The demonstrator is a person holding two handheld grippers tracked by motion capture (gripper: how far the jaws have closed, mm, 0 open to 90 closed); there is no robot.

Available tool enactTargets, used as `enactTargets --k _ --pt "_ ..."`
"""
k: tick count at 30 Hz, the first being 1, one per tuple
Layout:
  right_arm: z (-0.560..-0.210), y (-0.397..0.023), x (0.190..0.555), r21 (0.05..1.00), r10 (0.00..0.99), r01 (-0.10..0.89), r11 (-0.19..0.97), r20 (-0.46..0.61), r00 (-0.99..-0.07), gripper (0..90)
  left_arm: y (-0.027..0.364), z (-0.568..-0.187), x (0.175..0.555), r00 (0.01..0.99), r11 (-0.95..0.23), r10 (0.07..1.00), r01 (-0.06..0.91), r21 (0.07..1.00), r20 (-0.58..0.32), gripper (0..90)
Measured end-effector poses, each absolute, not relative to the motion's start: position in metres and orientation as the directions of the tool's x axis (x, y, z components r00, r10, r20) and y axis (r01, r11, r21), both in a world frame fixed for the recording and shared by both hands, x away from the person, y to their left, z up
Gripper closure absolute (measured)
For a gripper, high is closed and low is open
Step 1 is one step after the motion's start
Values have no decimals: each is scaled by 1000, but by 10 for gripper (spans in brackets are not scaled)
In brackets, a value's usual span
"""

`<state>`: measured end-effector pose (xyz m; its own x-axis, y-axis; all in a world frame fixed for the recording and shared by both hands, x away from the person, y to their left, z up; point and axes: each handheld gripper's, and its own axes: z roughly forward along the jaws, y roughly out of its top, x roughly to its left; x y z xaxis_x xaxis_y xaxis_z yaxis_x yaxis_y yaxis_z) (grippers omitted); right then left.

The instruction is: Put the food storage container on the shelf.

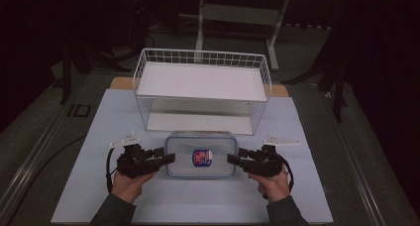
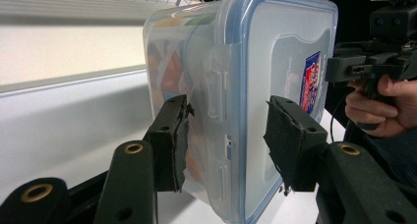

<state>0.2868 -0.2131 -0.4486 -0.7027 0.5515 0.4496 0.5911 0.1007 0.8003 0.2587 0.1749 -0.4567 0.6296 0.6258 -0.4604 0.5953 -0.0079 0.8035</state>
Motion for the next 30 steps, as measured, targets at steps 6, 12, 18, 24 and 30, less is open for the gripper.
enactTargets --k 6,12,18,24,30 --pt "-444 -213 285 813 552 574 98 436 -711 483 175 -452 257 639 -9 627 577 817 -445 516" --pt "-438 -212 283 828 550 553 99 418 -724 483 176 -447 254 647 -7 628 560 828 -432 516" --pt "-431 -209 281 840 549 534 96 403 -732 483 179 -439 252 649 1 631 547 837 -425 517" --pt "-420 -207 280 857 546 506 95 381 -746 483 181 -427 251 660 -1 633 523 852 -405 519" --pt "-404 -206 283 872 544 481 91 361 -757 483 182 -411 254 671 -1 633 498 867 -385 519"
